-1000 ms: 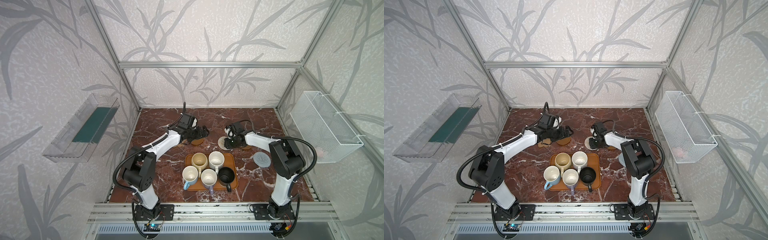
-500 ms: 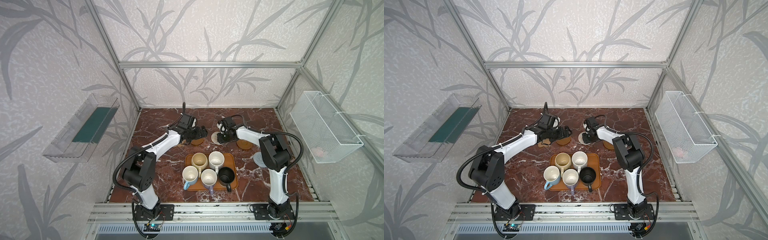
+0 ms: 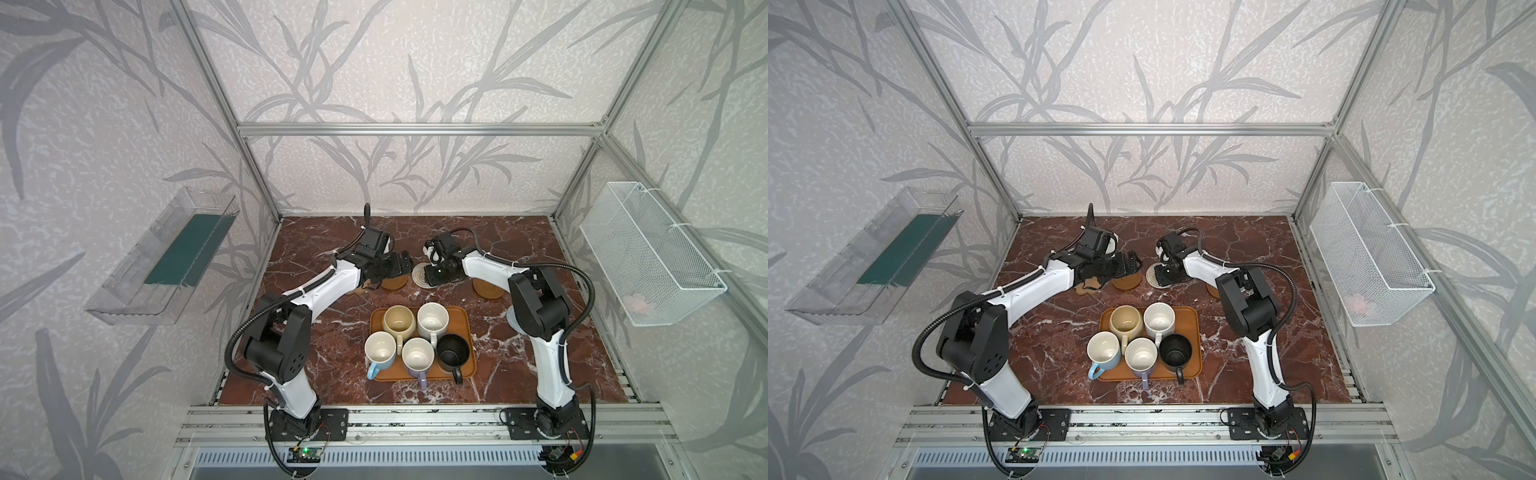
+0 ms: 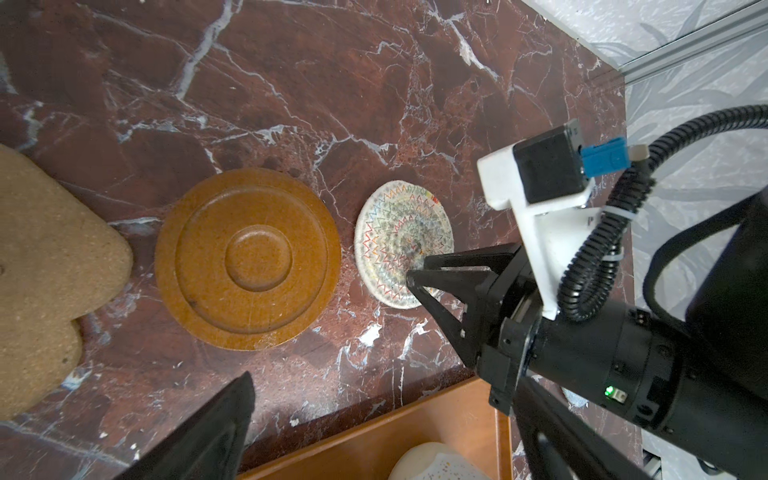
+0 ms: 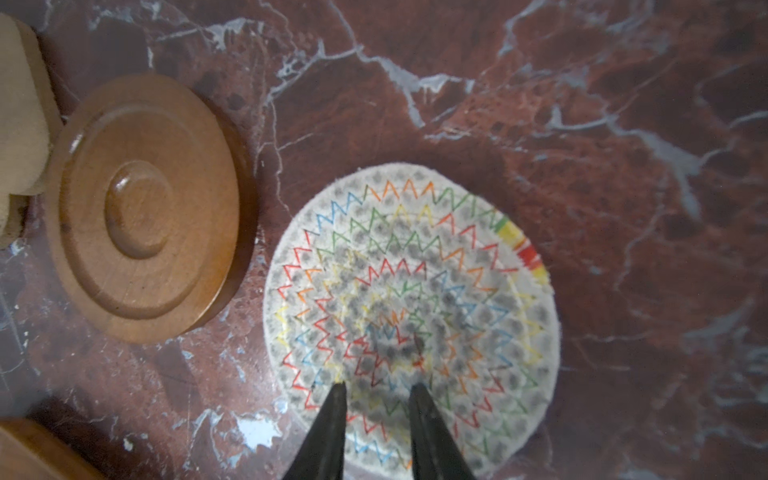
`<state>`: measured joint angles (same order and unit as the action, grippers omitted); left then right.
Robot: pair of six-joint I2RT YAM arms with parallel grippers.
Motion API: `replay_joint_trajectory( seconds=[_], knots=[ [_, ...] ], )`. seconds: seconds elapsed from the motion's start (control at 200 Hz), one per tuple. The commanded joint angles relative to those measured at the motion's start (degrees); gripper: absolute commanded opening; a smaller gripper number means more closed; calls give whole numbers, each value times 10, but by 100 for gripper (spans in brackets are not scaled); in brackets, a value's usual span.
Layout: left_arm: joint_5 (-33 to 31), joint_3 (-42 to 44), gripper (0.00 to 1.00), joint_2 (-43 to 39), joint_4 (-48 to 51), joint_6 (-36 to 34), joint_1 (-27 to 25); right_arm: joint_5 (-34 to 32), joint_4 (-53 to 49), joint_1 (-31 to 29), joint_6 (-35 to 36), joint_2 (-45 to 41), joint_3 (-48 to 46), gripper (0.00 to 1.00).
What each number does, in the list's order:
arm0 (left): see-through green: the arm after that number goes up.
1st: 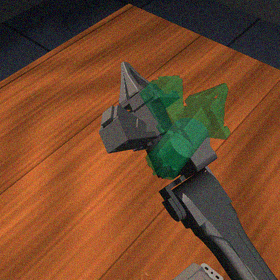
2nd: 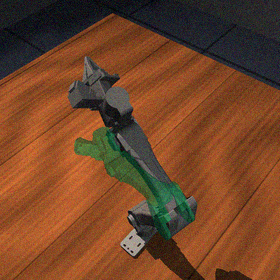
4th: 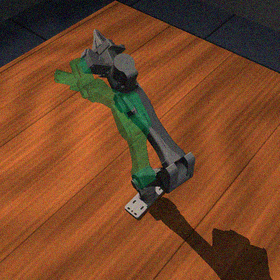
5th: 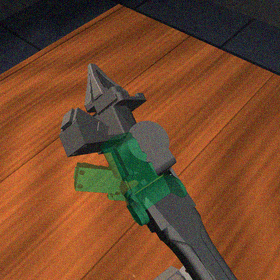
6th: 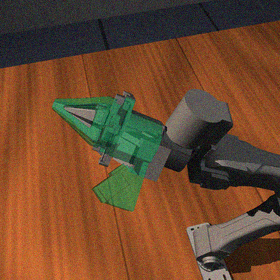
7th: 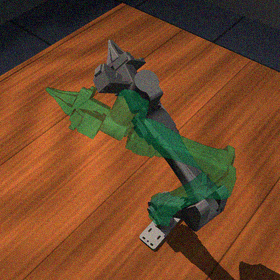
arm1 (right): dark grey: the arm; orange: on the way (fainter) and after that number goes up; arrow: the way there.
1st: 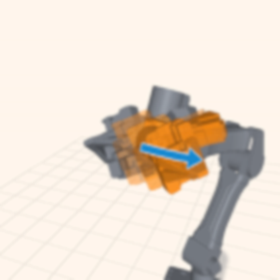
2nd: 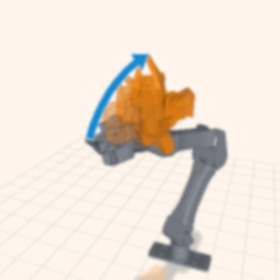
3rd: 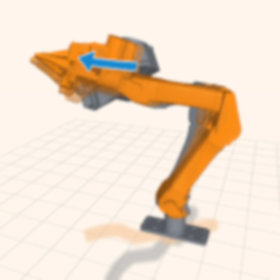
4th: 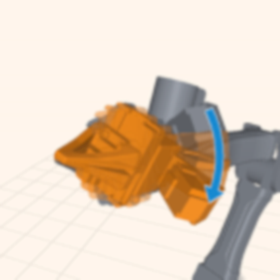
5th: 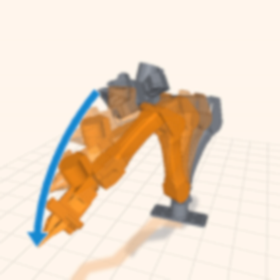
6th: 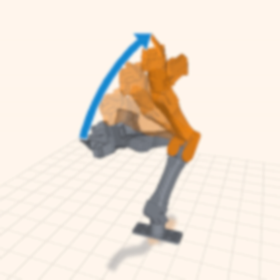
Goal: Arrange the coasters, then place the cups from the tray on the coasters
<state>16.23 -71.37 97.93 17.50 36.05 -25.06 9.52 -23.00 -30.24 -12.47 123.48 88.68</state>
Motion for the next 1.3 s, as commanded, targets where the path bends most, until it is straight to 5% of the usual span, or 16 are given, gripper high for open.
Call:
replay_joint_trajectory(
  seconds=[0.0, 0.35, 0.78, 0.91, 1.095, 1.295],
  knots=[
    [-12, 5, 99, -21, 2, 0, 1, 7, -43, -10, -8, 15, -11, 27],
    [-11, 6, 99, -22, 1, 0, 0, -8, -39, -11, -13, 3, 0, 29],
    [-16, -10, 99, -73, -5, -3, 1, -19, -31, -14, -1, -86, 25, 45],
    [-10, -9, 99, -99, 2, -12, 0, -32, -25, -16, -1, -136, -4, 58],
    [3, 32, 99, -151, -53, -2, 0, -75, -2, -15, -5, -226, -82, 99],
    [35, 32, 99, -169, -60, -4, -4, -145, 29, -13, 6, -334, -176, 99]
  ],
)
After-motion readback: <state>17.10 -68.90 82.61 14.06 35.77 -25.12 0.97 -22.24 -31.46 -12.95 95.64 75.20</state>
